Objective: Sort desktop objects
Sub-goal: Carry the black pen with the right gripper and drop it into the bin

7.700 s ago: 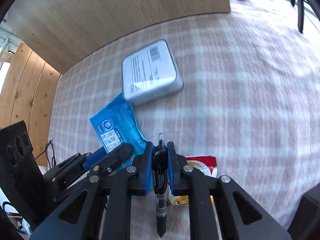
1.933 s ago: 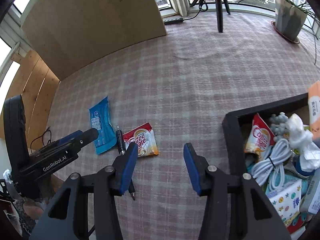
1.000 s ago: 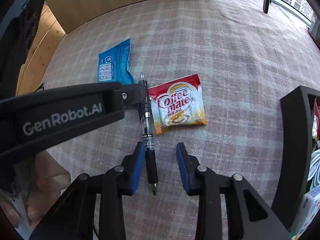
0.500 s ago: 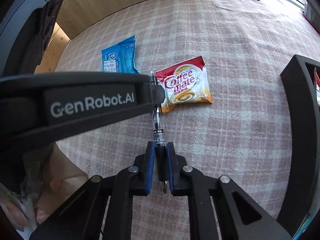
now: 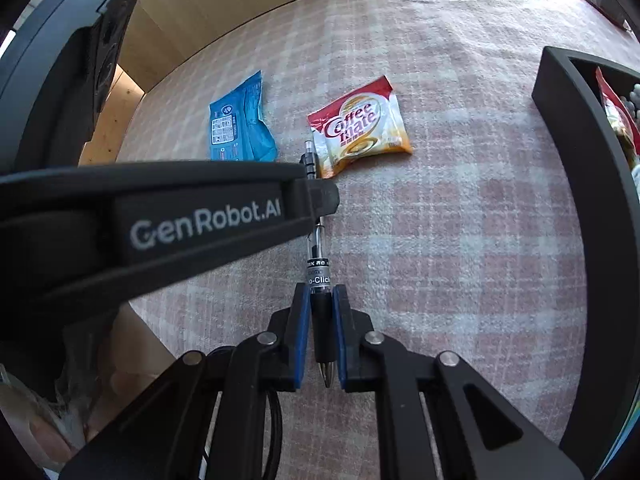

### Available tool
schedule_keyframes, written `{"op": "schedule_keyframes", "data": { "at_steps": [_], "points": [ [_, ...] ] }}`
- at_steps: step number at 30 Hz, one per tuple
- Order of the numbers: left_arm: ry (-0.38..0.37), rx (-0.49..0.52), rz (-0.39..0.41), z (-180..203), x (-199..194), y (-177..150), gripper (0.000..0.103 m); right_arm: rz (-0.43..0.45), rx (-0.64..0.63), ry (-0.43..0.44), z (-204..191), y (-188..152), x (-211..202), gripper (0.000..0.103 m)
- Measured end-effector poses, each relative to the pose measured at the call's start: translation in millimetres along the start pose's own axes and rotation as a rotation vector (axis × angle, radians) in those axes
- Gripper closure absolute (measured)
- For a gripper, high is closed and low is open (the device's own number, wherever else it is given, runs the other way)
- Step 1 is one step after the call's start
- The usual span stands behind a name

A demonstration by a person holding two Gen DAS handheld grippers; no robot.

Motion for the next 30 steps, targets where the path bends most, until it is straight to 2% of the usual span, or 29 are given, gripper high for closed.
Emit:
{"op": "schedule_keyframes", "data": {
  "at_steps": [9,15,23,30],
  "points": [
    [-0.037,0.002,0.028,10,-10,-4,0.088,0.026,0.02,0.013,7,-3,-23,0.092],
    [-0.058,0.074,0.075,40,-34,11,0.089,0.083,0.048,0.02,31,2,-74,0.092],
    [-0.129,0.187,0.098,110,-52,34,0.089,0.186,0.131,0.008,76,8,-144,0.092],
    [-0.204,0.332,0.091,202,-53,44,0.089,0.289,0.249,-0.032,136,5,-211,0.092]
  ]
}}
Point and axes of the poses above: each gripper's, at about its wrist camera, not at the fingertips, and x roughly the way its jaws point, z to its right, y to its top, the point moved 4 cm from there along x, roughly the way its jaws point, and after that the axes turned 14 degrees about x, right-handed, at the moved point
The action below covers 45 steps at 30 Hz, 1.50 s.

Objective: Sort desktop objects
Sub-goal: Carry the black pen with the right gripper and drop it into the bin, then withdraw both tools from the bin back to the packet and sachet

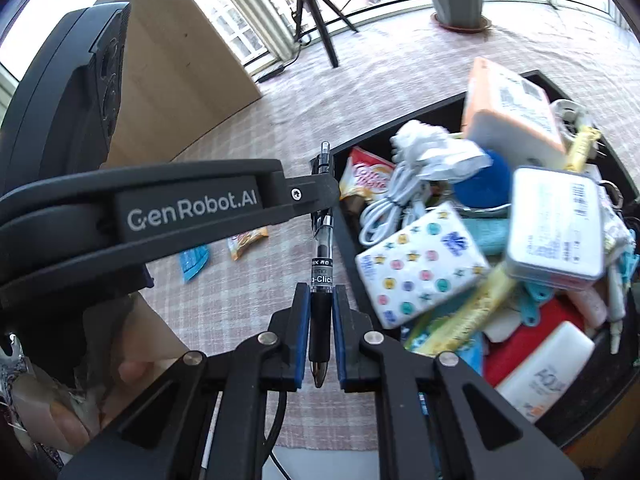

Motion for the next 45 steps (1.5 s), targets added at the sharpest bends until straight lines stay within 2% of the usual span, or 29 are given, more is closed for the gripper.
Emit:
{"op": "schedule_keyframes", "data": {
  "at_steps": [4,6,8,12,18,20,21,22,25,34,39,45],
  "points": [
    [-0.043,0.097,-0.008,54,9,16,0.089,0.067,0.063,-0.036,43,11,-40,0.092],
    [-0.061,0.146,-0.013,81,14,22,0.089,0.097,0.096,-0.054,50,12,-49,0.092],
    [-0.082,0.186,-0.024,106,20,27,0.089,0.119,0.133,-0.068,79,24,-67,0.092],
    [-0.106,0.257,-0.042,150,37,34,0.089,0.156,0.194,-0.099,98,19,-79,0.092],
    [-0.123,0.329,-0.057,194,52,38,0.088,0.19,0.253,-0.15,130,18,-90,0.091],
    [-0.105,0.335,-0.053,198,54,40,0.084,0.188,0.263,-0.173,138,18,-92,0.09],
    [-0.104,0.33,-0.055,199,56,41,0.071,0.191,0.27,-0.175,141,18,-92,0.089],
    [-0.111,0.327,-0.047,199,55,41,0.064,0.193,0.275,-0.176,143,17,-92,0.087],
    [-0.089,0.33,-0.028,196,51,41,0.064,0.194,0.288,-0.186,149,16,-91,0.076],
    [-0.037,0.261,-0.009,156,34,36,0.064,0.187,0.241,-0.165,128,16,-85,0.076],
    [0.006,0.188,0.009,110,18,29,0.064,0.175,0.203,-0.13,98,20,-72,0.072],
    [0.087,0.063,0.041,37,-10,19,0.064,0.141,0.111,-0.091,51,24,-49,0.064]
  ]
}}
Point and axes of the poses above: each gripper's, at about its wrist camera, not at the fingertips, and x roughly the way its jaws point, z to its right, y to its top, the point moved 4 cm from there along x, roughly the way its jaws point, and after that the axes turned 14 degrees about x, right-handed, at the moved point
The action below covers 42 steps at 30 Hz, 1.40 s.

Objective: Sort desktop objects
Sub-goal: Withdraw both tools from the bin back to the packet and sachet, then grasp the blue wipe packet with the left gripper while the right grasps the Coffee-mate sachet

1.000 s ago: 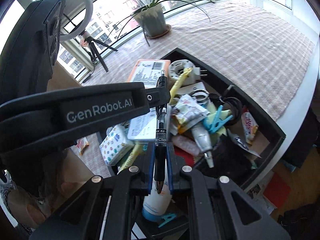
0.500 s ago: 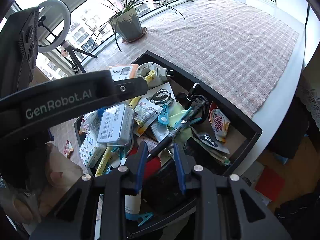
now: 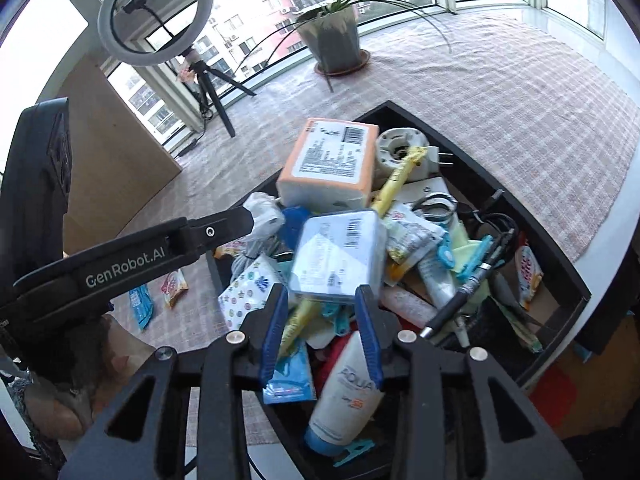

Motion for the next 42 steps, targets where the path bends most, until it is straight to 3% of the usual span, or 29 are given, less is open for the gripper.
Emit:
{"op": "schedule_keyframes", "data": {
  "at_steps": [2,11,14,20,30,38,42],
  "points": [
    [0.032,-0.047,0.002,-29,-6,-8,0.064,-0.009,-0.033,0.02,-19,-4,7,0.056],
    [0.175,-0.271,0.015,-154,-38,-55,0.06,-0.086,-0.193,0.088,-109,-28,46,0.055],
    [0.215,-0.339,0.017,-192,-46,-72,0.057,-0.108,-0.258,0.099,-137,-37,60,0.044],
    [0.276,-0.443,0.006,-248,-56,-103,0.055,-0.157,-0.37,0.093,-184,-52,98,0.044],
    [0.287,-0.567,-0.044,-307,-39,-130,0.049,-0.27,-0.519,0.039,-236,-73,171,0.044],
    [0.246,-0.605,-0.07,-322,-12,-127,0.049,-0.308,-0.551,0.01,-248,-81,212,0.044],
    [0.229,-0.573,-0.095,-318,5,-122,0.049,-0.331,-0.553,-0.001,-245,-82,227,0.044]
  ]
}}
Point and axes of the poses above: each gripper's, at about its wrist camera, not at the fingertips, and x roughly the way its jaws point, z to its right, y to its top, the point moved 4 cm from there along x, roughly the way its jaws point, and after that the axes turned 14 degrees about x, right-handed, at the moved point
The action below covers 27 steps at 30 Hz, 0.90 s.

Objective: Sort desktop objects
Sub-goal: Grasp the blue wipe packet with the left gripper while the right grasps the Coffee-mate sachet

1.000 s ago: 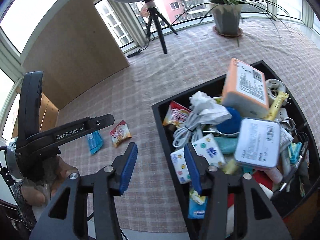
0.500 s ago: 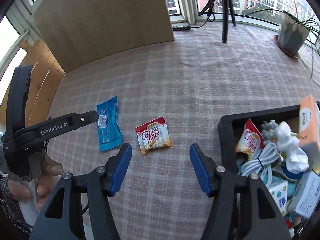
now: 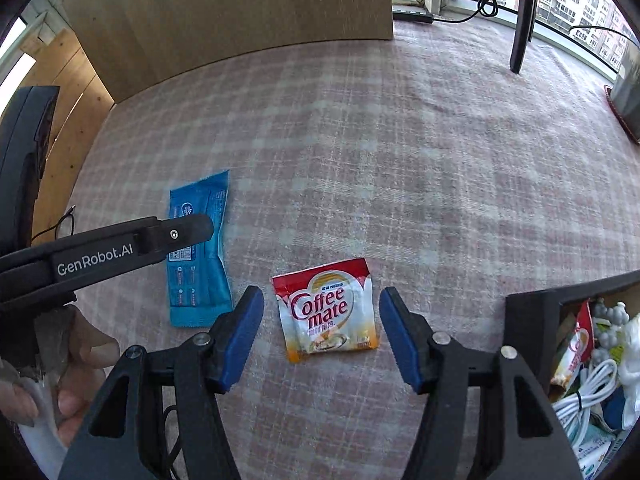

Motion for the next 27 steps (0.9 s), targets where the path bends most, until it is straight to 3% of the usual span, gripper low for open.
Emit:
{"op": "schedule_keyframes", "data": {
  "at_steps": [2,4,6,9,14,18,22,27],
  "points": [
    [0.013,0.019,0.0,4,5,1,0.048,-0.004,-0.001,-0.006,2,1,5,0.044],
    [0.035,0.033,0.013,8,5,3,0.04,-0.012,-0.004,-0.008,2,1,9,0.044],
    [0.043,0.036,0.014,11,6,3,0.04,-0.018,-0.003,-0.006,2,1,11,0.044],
    [0.119,0.09,0.024,8,6,8,0.04,-0.015,-0.014,-0.021,2,2,14,0.044],
    [0.135,0.117,0.036,5,7,-5,0.04,-0.003,-0.051,-0.041,-2,-1,18,0.038],
    [0.158,0.147,0.051,6,5,-13,0.045,0.014,-0.108,-0.081,-12,-11,22,0.033],
    [0.19,0.162,0.085,1,1,-19,0.058,0.049,-0.188,-0.144,-19,-24,23,0.033],
    [0.197,0.17,0.108,-6,-9,-36,0.063,0.06,-0.161,-0.141,-10,-30,18,0.038]
  ]
}}
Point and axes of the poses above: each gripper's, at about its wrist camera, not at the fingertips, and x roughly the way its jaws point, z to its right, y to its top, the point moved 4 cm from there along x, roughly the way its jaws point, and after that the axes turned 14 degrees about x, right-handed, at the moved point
